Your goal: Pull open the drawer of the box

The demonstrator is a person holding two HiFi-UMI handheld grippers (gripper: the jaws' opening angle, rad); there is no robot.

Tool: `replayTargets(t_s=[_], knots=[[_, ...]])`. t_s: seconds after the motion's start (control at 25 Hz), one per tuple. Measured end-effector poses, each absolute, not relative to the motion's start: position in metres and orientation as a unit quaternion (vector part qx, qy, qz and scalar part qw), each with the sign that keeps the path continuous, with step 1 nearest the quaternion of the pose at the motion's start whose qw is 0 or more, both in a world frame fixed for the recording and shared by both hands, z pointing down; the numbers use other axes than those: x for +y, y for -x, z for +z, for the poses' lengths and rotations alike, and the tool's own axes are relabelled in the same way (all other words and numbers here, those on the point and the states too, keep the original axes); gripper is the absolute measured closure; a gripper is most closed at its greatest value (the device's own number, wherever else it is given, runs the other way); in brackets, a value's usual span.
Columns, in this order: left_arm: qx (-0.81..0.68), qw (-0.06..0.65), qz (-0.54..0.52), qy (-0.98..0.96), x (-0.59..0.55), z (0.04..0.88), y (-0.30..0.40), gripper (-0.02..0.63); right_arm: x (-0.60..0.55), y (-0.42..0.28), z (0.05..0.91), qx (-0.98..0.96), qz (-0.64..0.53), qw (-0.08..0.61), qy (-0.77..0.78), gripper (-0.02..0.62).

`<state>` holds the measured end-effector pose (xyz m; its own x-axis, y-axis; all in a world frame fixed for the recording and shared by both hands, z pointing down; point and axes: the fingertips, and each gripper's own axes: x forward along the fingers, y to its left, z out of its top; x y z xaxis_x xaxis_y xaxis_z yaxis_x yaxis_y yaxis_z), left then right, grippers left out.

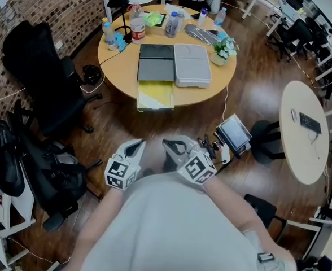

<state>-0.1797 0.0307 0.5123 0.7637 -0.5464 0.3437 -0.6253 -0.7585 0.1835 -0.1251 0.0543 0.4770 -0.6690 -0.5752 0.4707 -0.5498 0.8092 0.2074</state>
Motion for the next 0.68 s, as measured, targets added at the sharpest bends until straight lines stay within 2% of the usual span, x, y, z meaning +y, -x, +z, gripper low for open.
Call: replayTargets(t_s=[0.68], knots=[[-0.319,0.155,0.127,-0.926,0.075,0.523,0.195,0.601,0.097,0.147,0.473,-0.920,-0.043,0.249,-0.300,0.593]])
